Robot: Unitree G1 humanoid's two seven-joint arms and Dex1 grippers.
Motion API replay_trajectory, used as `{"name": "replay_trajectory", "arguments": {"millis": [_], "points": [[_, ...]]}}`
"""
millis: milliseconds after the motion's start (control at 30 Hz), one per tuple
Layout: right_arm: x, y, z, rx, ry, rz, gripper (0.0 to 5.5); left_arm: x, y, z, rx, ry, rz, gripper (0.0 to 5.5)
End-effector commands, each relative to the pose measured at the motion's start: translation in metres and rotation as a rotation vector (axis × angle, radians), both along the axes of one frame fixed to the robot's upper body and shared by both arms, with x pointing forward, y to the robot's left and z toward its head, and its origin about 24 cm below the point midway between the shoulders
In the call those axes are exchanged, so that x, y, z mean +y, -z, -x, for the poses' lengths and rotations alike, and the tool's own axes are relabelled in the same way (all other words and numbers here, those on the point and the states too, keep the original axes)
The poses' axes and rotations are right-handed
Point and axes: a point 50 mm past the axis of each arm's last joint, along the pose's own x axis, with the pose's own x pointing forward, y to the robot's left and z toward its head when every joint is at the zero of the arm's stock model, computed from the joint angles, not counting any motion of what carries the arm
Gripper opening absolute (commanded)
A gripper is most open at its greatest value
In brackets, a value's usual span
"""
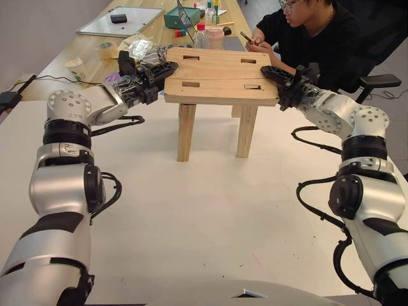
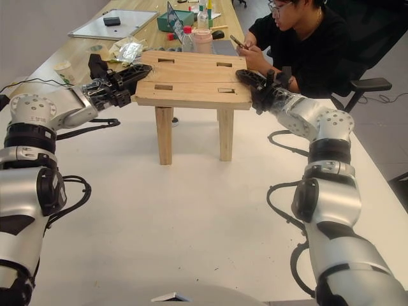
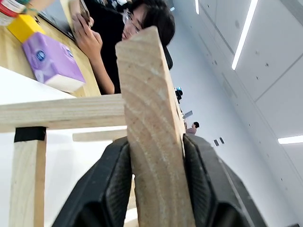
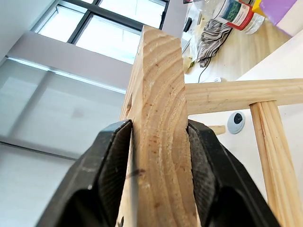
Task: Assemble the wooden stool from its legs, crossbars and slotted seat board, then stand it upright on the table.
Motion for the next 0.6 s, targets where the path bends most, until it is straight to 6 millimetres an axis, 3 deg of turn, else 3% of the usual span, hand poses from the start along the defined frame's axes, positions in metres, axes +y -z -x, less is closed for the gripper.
{"name": "replay_trajectory", "arguments": {"millis": [33, 100, 233, 467, 600], "points": [[-0.010, 0.012, -0.007, 0.061, 0.089, 0.086, 2.59, 0.004, 0.056, 0.000, 0.135, -0.050, -0.245, 2.41], [-0.011, 0.008, -0.009, 0.043, 0.100, 0.079, 2.97, 0.004, 0.059, -0.002, 0.132, -0.070, -0.255, 2.78], [-0.021, -0.001, -0.007, -0.002, 0.111, 0.055, 3.59, 0.018, 0.047, -0.005, 0.090, -0.146, -0.200, 3.36], [-0.036, 0.004, -0.002, -0.029, 0.154, -0.005, 4.67, 0.045, 0.052, 0.002, 0.087, -0.225, -0.162, 4.39], [-0.044, 0.008, 0.002, -0.031, 0.179, -0.022, 5.27, 0.057, 0.043, 0.003, 0.037, -0.274, -0.074, 4.95]]}}
